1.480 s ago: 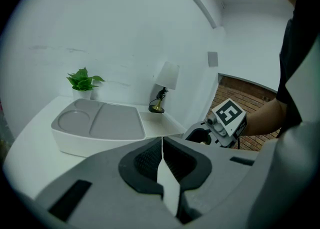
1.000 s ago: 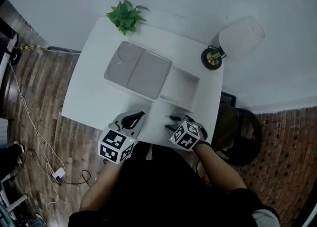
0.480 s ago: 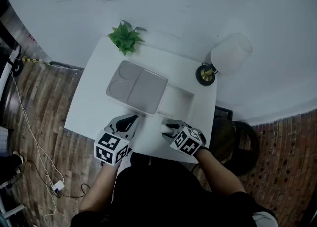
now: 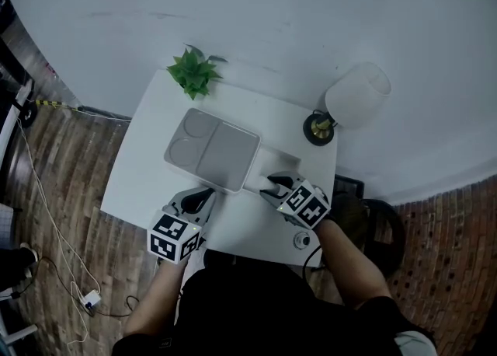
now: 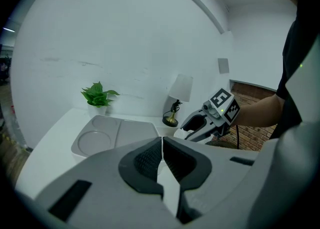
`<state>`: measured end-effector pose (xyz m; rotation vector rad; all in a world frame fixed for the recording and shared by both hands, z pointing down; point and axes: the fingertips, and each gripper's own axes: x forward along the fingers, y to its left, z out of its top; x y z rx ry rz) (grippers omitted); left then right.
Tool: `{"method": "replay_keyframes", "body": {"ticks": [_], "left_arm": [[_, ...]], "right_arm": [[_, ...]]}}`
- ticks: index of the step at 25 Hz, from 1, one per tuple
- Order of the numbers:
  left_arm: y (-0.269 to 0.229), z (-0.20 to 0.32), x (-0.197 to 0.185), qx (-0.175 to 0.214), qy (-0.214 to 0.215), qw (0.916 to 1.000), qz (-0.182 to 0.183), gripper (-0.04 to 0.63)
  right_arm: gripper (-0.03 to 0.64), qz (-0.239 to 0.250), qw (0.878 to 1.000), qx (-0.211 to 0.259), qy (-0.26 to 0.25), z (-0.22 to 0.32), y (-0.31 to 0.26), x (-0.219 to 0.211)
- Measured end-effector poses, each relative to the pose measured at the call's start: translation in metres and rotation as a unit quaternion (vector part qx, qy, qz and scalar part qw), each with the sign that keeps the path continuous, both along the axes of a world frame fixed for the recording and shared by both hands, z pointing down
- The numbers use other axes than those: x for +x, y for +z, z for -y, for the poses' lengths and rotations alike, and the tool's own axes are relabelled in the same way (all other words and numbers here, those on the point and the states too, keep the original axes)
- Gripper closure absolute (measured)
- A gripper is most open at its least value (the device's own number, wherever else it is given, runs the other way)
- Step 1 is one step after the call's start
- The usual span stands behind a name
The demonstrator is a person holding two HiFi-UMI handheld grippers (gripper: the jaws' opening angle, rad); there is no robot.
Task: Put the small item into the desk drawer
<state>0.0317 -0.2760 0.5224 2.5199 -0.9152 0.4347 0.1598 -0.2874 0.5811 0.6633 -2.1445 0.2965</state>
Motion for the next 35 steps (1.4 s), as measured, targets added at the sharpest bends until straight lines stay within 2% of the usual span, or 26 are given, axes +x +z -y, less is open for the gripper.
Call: {"method": "replay_keyframes", "body": {"ticks": [5,13,21,35], "left_arm": [[0.005,0.005,-0.002,-0.01,-0.013,0.9998,0.006,0.578],[0.019,0.006,-0.016,-0.035,-0.046,0.9982,0.018,0.578],[0.03,0.015,-0.018,-0.047,-0.069,0.9964,0.019,0.578],[0.046,0.022,-0.02,-0.069,-0.082,0.994,0.023,0.578]], "right_arm": [[0.45,-0.014,1.0,-0.002,-0.005,0.028,0.011,0.007],[0.449,-0.042,0.998,-0.03,-0.023,0.05,0.046,0.015],[0.449,-0.086,0.994,-0.024,-0.064,0.066,0.065,0.014],[0.449,-0.095,0.992,-0.033,-0.082,0.074,0.082,0.01]]}}
